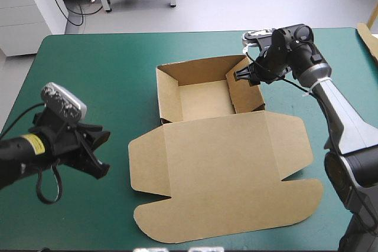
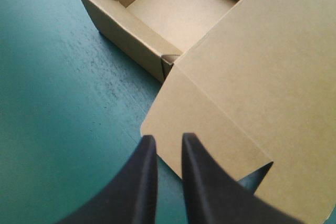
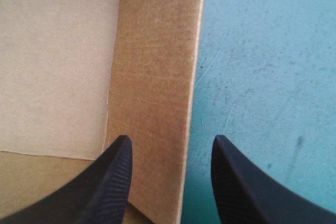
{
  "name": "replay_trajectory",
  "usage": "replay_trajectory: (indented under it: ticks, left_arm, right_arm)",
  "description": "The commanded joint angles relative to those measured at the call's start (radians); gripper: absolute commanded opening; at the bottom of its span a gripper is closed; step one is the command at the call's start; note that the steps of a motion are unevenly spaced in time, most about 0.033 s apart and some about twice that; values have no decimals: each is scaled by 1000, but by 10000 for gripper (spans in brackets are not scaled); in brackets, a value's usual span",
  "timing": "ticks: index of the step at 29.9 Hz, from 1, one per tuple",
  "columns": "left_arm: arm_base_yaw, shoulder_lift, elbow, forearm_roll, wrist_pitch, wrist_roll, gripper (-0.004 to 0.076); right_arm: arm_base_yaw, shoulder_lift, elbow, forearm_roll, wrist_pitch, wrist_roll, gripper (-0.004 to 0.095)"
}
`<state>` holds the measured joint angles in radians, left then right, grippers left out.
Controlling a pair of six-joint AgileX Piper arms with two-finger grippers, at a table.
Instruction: Fold the box
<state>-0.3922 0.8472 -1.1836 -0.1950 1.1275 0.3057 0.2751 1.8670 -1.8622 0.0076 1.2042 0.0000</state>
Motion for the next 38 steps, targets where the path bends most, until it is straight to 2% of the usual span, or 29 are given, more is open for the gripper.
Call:
replay_trajectory:
  ticks: [1, 9, 15, 18, 22, 26, 31, 35, 38]
  left_arm:
    - [0, -122, 158, 9, -165, -42, -6]
    - [0, -366, 528, 34, -286, -88, -8]
    - [0, -486, 689, 75, -323, -193, -8]
    - [0, -544, 709, 75, -375, -208, -8]
    - [0, -578, 709, 84, -369, -213, -8]
    - [0, -578, 709, 86, -369, -213, -8]
    - [0, -578, 709, 86, -369, -213, -8]
    - [0, -578, 709, 86, -369, -213, -8]
    - [0, -578, 709, 86, -369, -213, -8]
  right_arm:
    - [-3, -6, -32, -15, -39, -11, 442]
    - [-3, 54, -32, -17, -88, -9, 441]
    - [-3, 64, -32, -35, -144, 0, 403]
    - [-3, 64, -32, -47, -149, 0, 275]
    - [-3, 64, -32, -59, -149, -6, -7]
    - [-3, 64, -32, -80, -145, -6, -20]
    - [-37, 64, -34, -177, -103, 14, -21]
    - [-145, 64, -34, -182, -34, 0, -21]
    - [-267, 60, -34, -153, -34, -7, -21]
